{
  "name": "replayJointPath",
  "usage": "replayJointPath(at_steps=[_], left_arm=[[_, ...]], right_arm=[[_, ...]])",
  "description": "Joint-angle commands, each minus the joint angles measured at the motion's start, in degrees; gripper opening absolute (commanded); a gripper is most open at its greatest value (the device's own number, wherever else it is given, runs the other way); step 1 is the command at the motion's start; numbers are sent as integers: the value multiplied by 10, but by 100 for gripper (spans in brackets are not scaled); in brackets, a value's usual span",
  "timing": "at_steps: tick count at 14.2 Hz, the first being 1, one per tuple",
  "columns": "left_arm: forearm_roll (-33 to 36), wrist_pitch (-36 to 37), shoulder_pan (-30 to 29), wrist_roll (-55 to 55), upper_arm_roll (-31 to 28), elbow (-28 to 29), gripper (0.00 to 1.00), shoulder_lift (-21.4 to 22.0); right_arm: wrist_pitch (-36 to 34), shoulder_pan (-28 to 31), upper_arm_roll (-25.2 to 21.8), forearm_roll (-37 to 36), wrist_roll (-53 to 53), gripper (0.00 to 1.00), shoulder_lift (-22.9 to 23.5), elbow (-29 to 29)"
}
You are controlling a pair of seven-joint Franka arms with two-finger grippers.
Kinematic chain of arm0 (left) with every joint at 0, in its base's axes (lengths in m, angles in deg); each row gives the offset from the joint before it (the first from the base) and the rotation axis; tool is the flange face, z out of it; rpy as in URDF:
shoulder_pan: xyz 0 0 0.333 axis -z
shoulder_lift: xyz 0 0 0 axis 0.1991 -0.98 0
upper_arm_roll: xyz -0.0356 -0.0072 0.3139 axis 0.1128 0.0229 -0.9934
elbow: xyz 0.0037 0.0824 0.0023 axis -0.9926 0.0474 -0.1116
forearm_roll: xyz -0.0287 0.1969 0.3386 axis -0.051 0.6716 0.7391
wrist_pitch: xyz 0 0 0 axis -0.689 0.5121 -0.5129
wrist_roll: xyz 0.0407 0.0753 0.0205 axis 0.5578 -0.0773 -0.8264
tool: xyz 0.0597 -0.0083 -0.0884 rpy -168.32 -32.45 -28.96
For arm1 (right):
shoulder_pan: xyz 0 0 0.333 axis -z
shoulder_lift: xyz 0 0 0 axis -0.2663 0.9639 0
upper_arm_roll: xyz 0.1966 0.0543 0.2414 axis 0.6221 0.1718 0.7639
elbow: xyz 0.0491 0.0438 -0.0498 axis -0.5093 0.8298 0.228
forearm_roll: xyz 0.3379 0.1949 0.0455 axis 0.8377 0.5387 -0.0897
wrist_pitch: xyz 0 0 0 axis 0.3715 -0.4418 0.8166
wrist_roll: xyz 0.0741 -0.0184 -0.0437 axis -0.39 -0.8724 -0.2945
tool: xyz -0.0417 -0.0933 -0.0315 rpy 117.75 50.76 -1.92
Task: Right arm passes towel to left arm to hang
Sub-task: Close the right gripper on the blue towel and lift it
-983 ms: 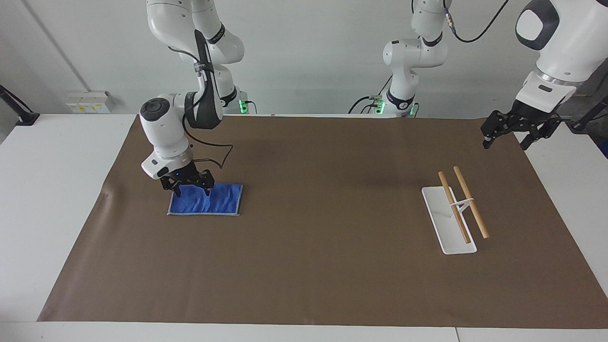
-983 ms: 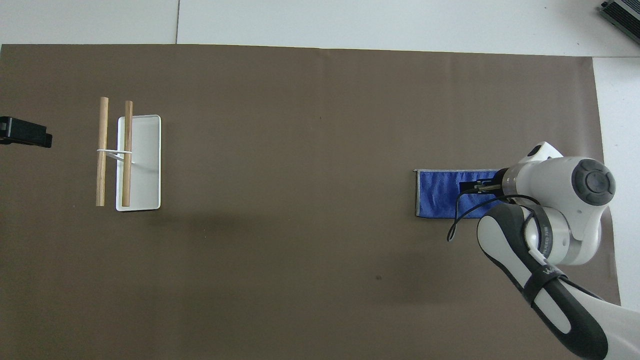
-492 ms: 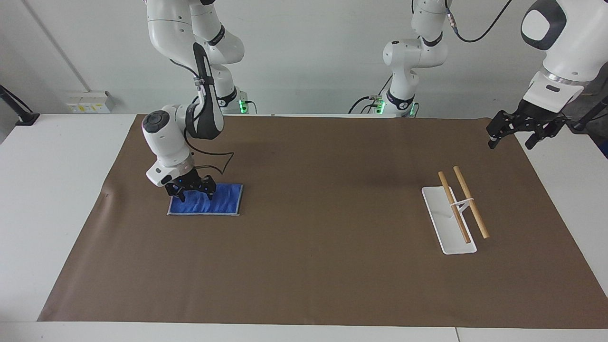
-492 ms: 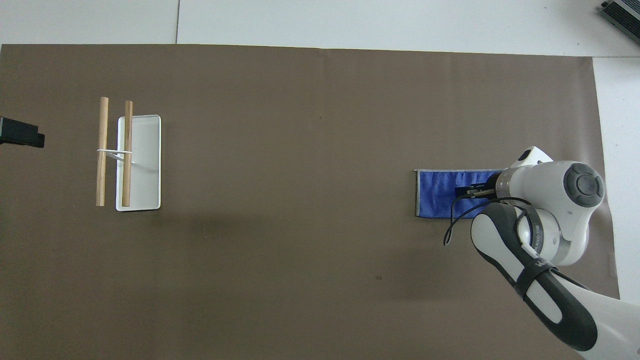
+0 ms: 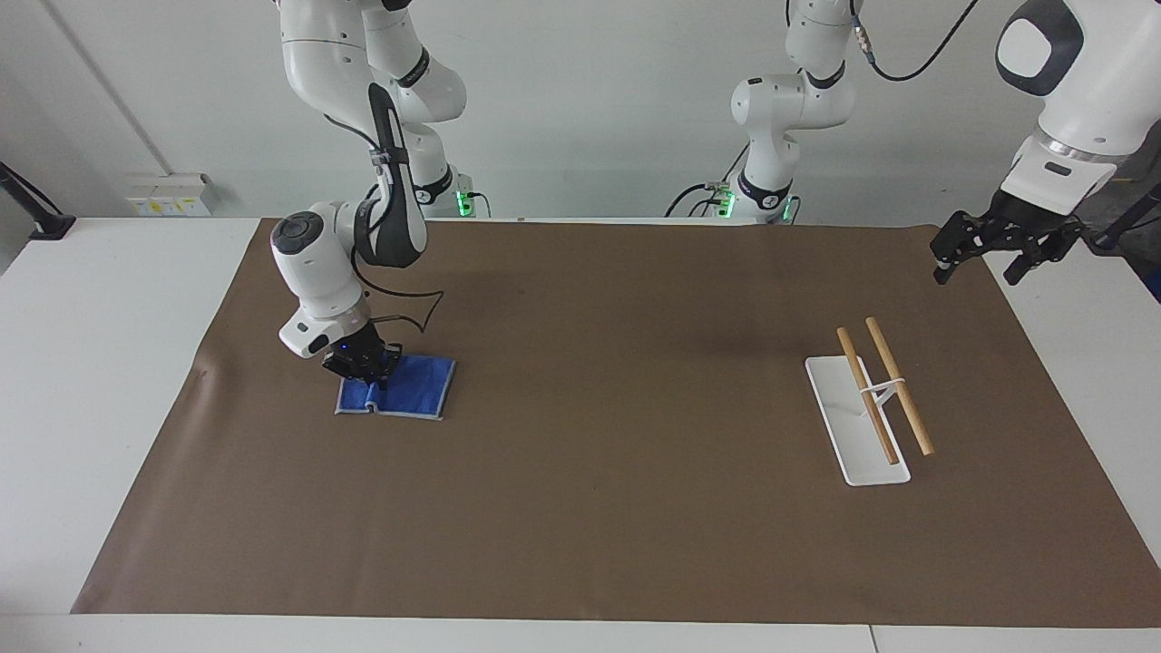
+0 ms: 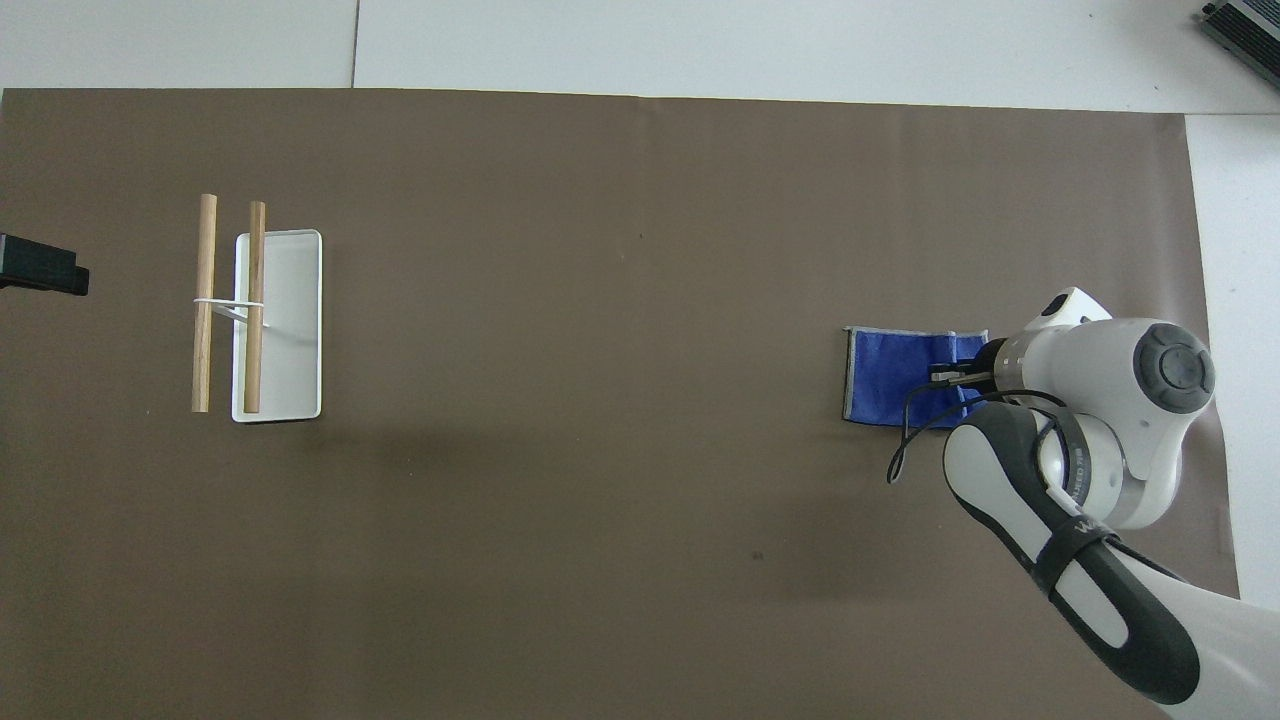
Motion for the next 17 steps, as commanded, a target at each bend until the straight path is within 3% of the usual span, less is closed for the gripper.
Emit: replayJointPath(at_steps=[1, 8, 11, 14, 17], left_arm=[[-7, -12, -5, -4, 2, 21, 100, 17], [-7, -1, -4, -21, 2, 26, 100, 20], [-7, -9, -5, -78, 2, 44, 100, 28], [-7, -12, -7, -216, 2, 63, 100, 38], [-9, -35, -7, -278, 3, 82, 100, 44]], right_arm=[[-36, -11, 10, 13, 36, 0, -14, -32], [-138, -12, 56, 36, 147, 0, -29, -160], [-161, -12, 64, 148, 160, 0, -24, -210], [-155, -21, 66, 265, 198, 0, -23, -220], [-133, -55, 68, 352, 282, 0, -22, -232]])
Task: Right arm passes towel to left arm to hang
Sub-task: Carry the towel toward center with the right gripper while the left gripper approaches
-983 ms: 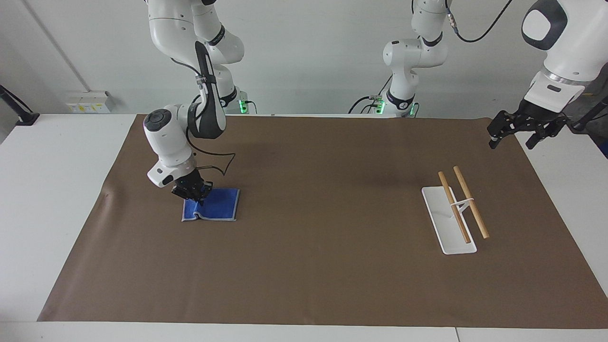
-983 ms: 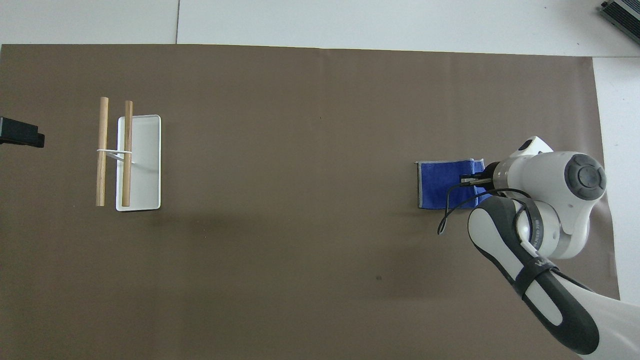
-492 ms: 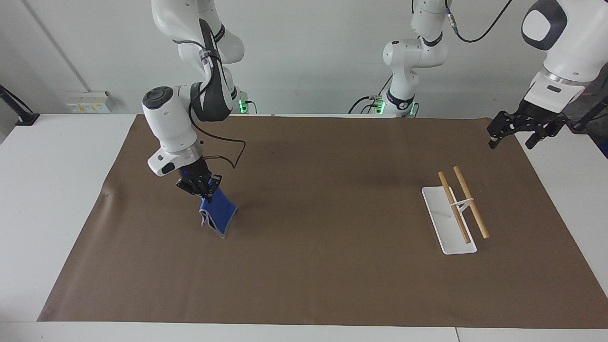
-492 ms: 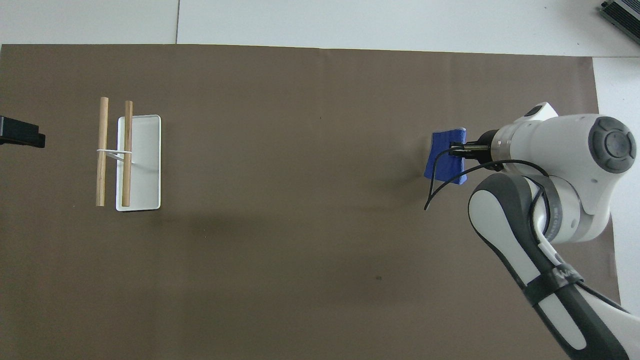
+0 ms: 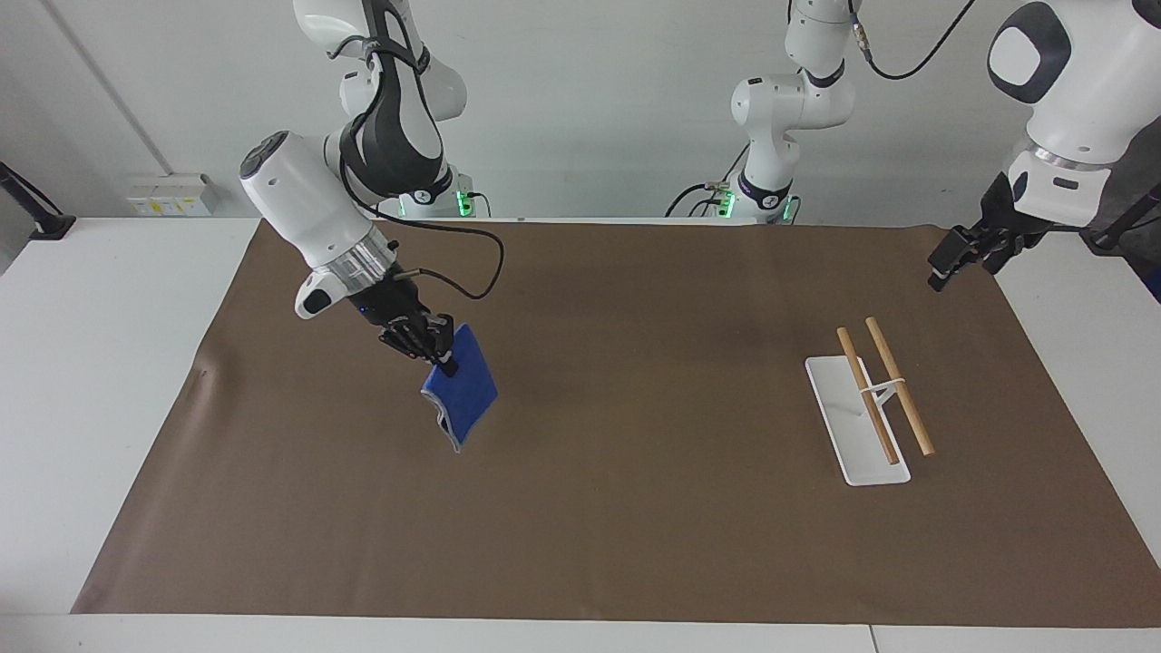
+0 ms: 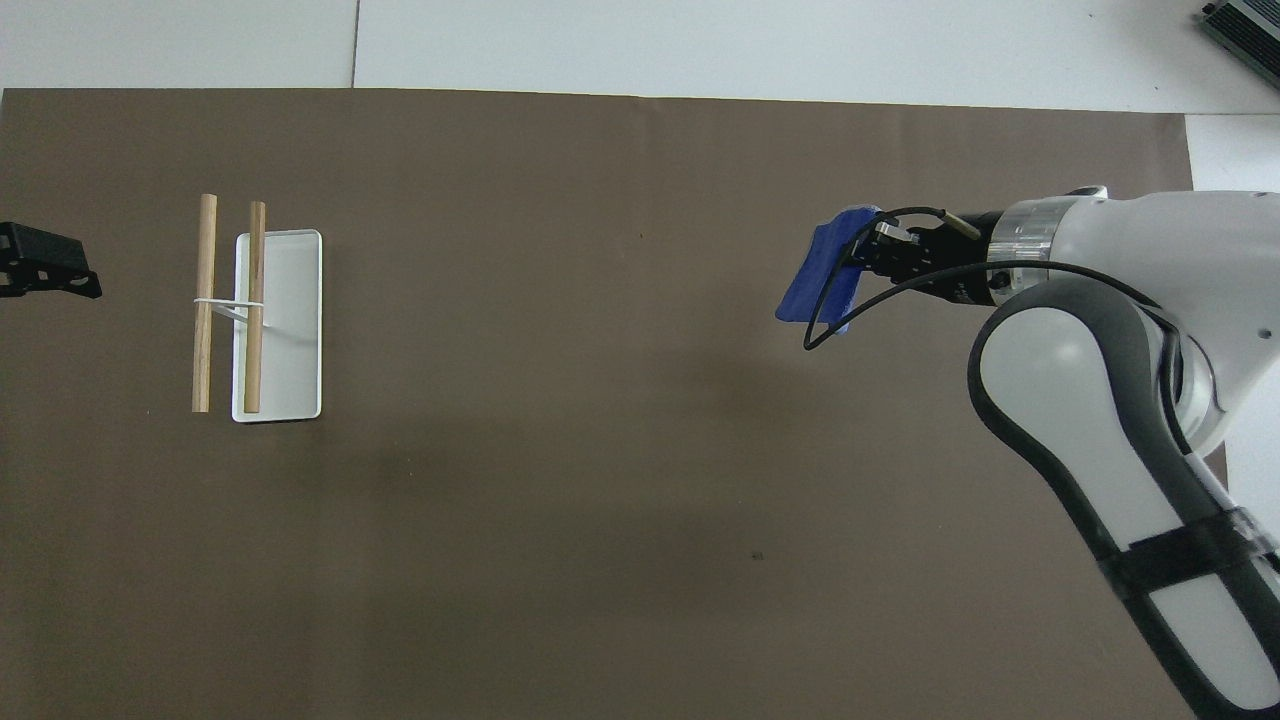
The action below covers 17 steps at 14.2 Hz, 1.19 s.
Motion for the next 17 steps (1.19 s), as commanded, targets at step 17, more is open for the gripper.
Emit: replayJointPath(at_steps=[17], left_arm=[[-143, -456, -9, -673, 146, 222, 100, 44]], right_arm=[[295, -237, 6, 447, 285, 0, 97, -99]])
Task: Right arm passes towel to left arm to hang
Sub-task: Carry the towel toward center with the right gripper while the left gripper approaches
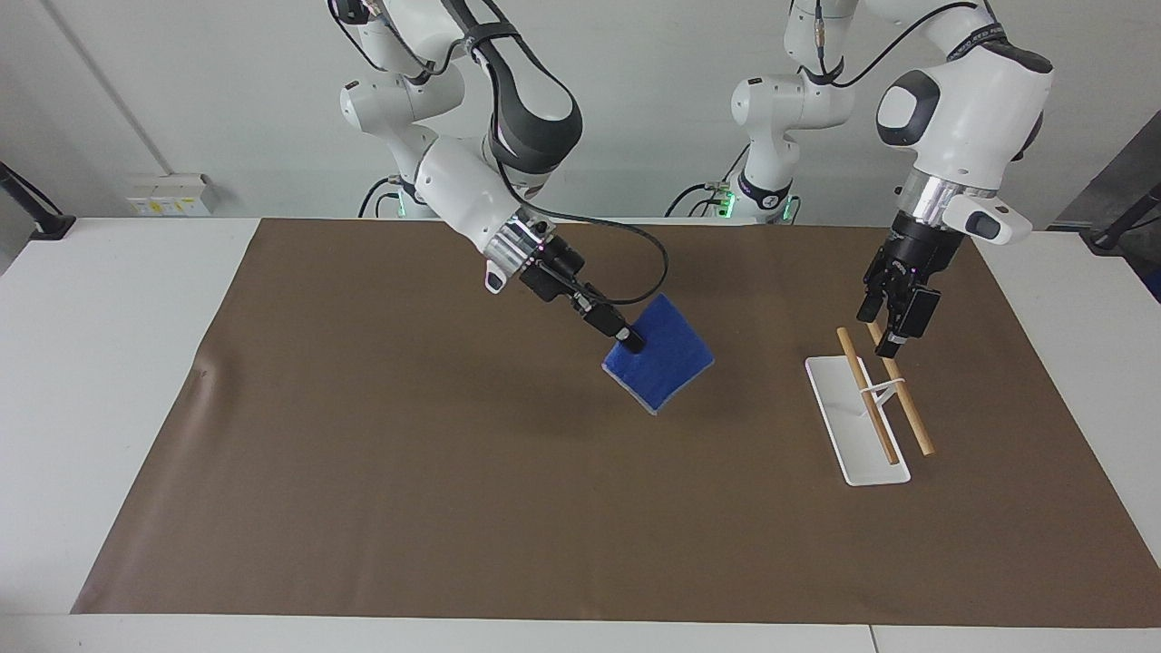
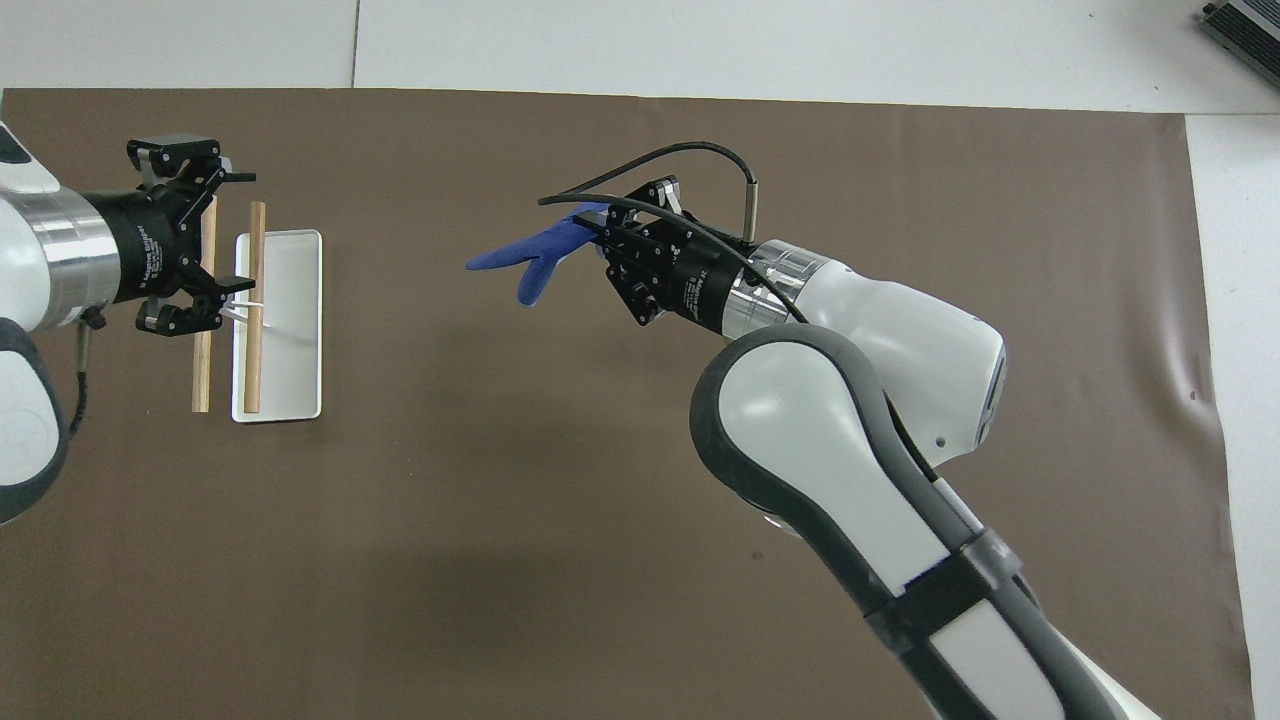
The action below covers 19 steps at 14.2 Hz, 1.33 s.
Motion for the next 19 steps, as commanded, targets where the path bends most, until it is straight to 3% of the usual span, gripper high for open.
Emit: replayJointPath(at_steps=[1, 8, 15, 17, 19], left_arm=[[-11, -92, -8, -73, 39, 38, 100, 2], [-11, -187, -1, -167, 86, 56, 100, -30], [-12, -240, 14, -218, 114, 85, 100, -35], [-11, -256, 14, -221, 120, 86, 92, -43], [-12, -258, 15, -222, 130, 89, 91, -47]], right_arm=[[26, -13, 1, 40, 9, 0, 27, -30], [27, -14, 1, 66, 9, 0, 29, -30], [25, -14, 1, 82, 8, 0, 29, -30], [27, -22, 1, 77, -1, 0, 28, -30], [27, -26, 1, 76, -26, 0, 28, -27]])
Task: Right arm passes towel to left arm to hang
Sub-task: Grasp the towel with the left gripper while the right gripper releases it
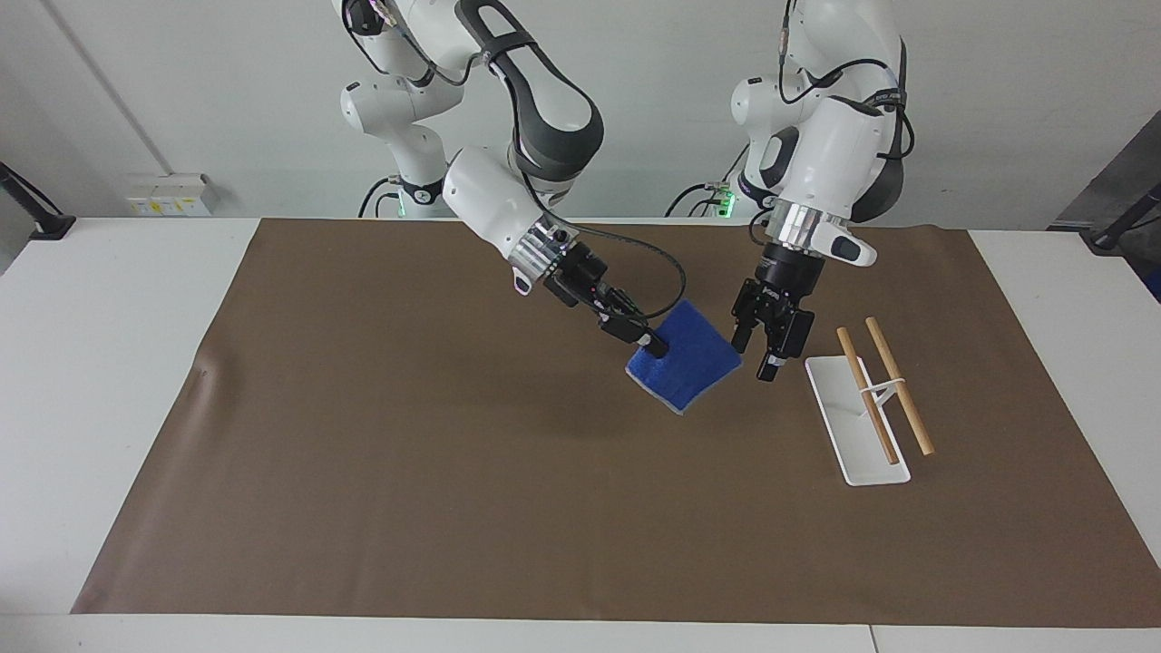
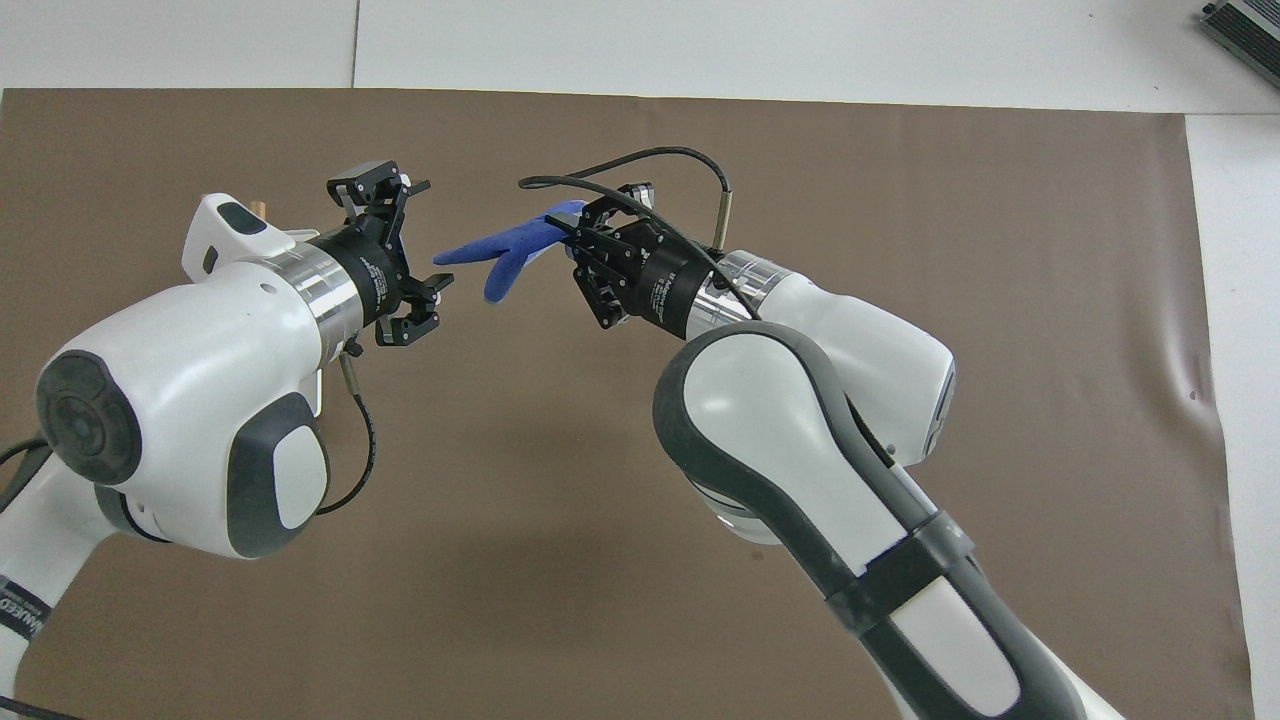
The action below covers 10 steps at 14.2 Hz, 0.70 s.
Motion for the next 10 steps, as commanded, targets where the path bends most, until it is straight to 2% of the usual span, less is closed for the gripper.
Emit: replayJointPath(at_steps=[1, 3, 6, 10], left_arm=[[-10, -24, 10, -4, 4, 12, 89, -4], [-10, -25, 9, -5, 4, 12, 86, -9], [-10, -20, 7, 5, 4, 12, 51, -11], [-8, -19, -3, 78, 3, 10, 22, -12]], right_arm=[[8, -5, 1, 11, -31, 0, 7, -10], [8, -5, 1, 11, -32, 0, 8, -10], [8, -4, 1, 11, -32, 0, 8, -7], [8, -3, 1, 11, -32, 0, 8, -6]])
